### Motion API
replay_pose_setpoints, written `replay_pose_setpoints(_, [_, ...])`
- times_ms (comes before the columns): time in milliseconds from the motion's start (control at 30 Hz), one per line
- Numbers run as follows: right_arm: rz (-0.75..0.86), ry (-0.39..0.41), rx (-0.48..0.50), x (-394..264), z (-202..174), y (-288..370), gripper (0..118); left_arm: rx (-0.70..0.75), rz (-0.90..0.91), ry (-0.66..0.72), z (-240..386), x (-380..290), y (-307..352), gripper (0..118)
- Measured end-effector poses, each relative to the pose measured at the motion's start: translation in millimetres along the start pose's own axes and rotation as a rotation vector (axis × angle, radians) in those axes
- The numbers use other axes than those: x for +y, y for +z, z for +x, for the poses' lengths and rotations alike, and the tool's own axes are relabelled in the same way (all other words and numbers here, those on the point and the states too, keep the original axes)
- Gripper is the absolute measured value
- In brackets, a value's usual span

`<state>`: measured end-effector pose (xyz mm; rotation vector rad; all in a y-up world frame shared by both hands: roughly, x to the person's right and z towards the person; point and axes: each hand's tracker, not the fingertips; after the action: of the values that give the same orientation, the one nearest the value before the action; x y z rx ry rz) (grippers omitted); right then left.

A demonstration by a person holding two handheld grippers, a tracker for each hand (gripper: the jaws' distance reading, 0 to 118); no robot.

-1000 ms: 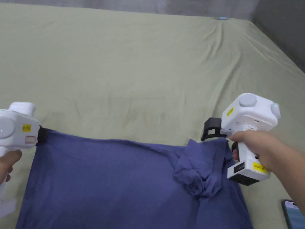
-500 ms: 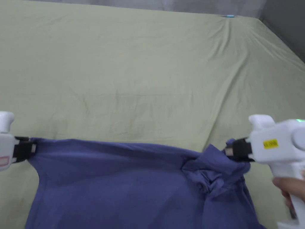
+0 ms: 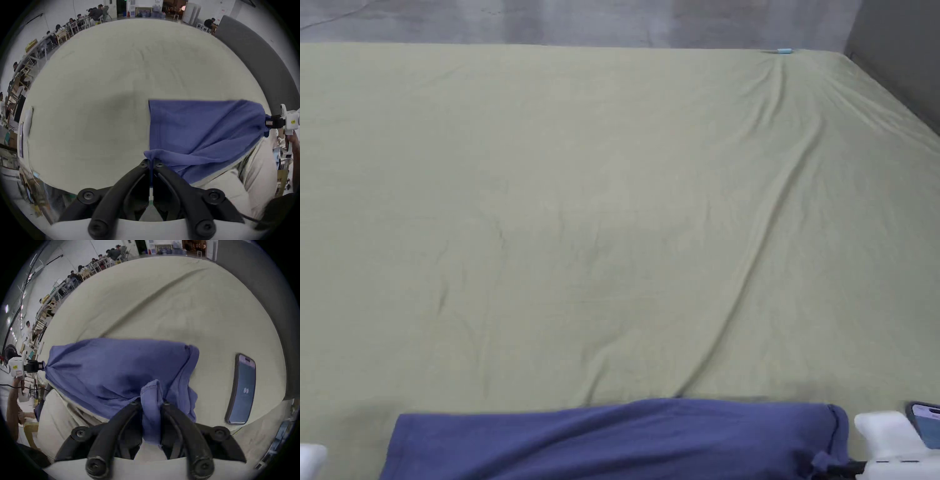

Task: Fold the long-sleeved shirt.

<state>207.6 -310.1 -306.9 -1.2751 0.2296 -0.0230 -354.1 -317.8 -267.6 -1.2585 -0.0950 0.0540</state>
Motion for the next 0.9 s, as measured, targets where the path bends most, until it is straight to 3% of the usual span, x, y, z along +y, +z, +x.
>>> replay_pose_setpoints(100, [0.012,0.003,-0.005,2.4,0.7,-9.1,15,0.022,-0.021,-0.004,0.2,-7.2,-19.9,0])
replay_pose_setpoints(167, [0.003,0.004,-0.008,6.5,-0.9,-9.6,30,0.025,-0.013,0.010,-3.1,-6.0,-18.0,0])
replay_pose_setpoints(200, [0.000,0.005,-0.006,8.4,1.2,-9.3,46,0.026,-0.013,0.017,-2.8,-4.3,-16.0,9])
replay_pose_setpoints(233, [-0.007,0.004,-0.009,12.2,2.4,-7.5,67,0.031,-0.015,0.028,-1.8,-2.1,-12.2,51])
replay_pose_setpoints(267, [-0.025,0.008,-0.040,14.7,1.6,1.7,76,0.045,-0.010,0.031,0.2,-0.7,-3.5,94])
replay_pose_setpoints(300, [-0.027,0.011,-0.088,17.7,1.0,16.3,79,0.112,0.036,0.024,2.9,-1.0,10.6,118])
replay_pose_setpoints(367, [0.130,0.028,-0.089,19.4,-4.0,59.3,79,0.148,0.202,0.035,3.5,-0.6,42.8,113])
replay_pose_setpoints(500, [0.241,-0.015,-0.024,16.8,-20.8,107.2,78,-0.011,0.357,0.144,3.7,-6.7,93.8,114])
replay_pose_setpoints(533, [0.259,-0.023,-0.021,14.1,-25.3,110.3,70,-0.048,0.342,0.162,6.0,-8.5,97.9,109])
replay_pose_setpoints(567, [0.258,-0.018,-0.025,10.4,-31.0,108.4,45,-0.078,0.283,0.153,14.3,-3.1,85.5,90])
replay_pose_setpoints(600, [0.260,-0.015,-0.022,7.4,-35.8,106.1,3,-0.074,0.234,0.140,17.9,-3.3,82.3,43])
replay_pose_setpoints(633, [0.256,0.001,-0.003,4.2,-40.8,101.6,0,-0.065,0.225,0.129,22.0,-5.7,78.9,0])
replay_pose_setpoints(700, [0.228,0.002,0.071,-5.9,-57.8,87.5,0,-0.064,0.246,0.093,22.5,-9.8,66.0,0])
replay_pose_setpoints(800, [0.184,-0.028,0.200,-12.6,-62.3,75.9,0,-0.200,0.213,0.128,2.6,-1.5,51.9,0])
replay_pose_setpoints(833, [0.184,-0.028,0.220,-14.8,-63.8,74.7,0,-0.239,0.239,0.168,-3.4,-5.1,53.4,13])
replay_pose_setpoints(867, [0.181,-0.020,0.246,-16.5,-65.0,74.0,0,-0.312,0.250,0.213,-16.4,-4.1,49.8,52])
replay_pose_setpoints(900, [0.184,-0.018,0.261,-17.7,-65.1,74.5,0,-0.378,0.252,0.269,-30.4,-2.9,44.5,101])
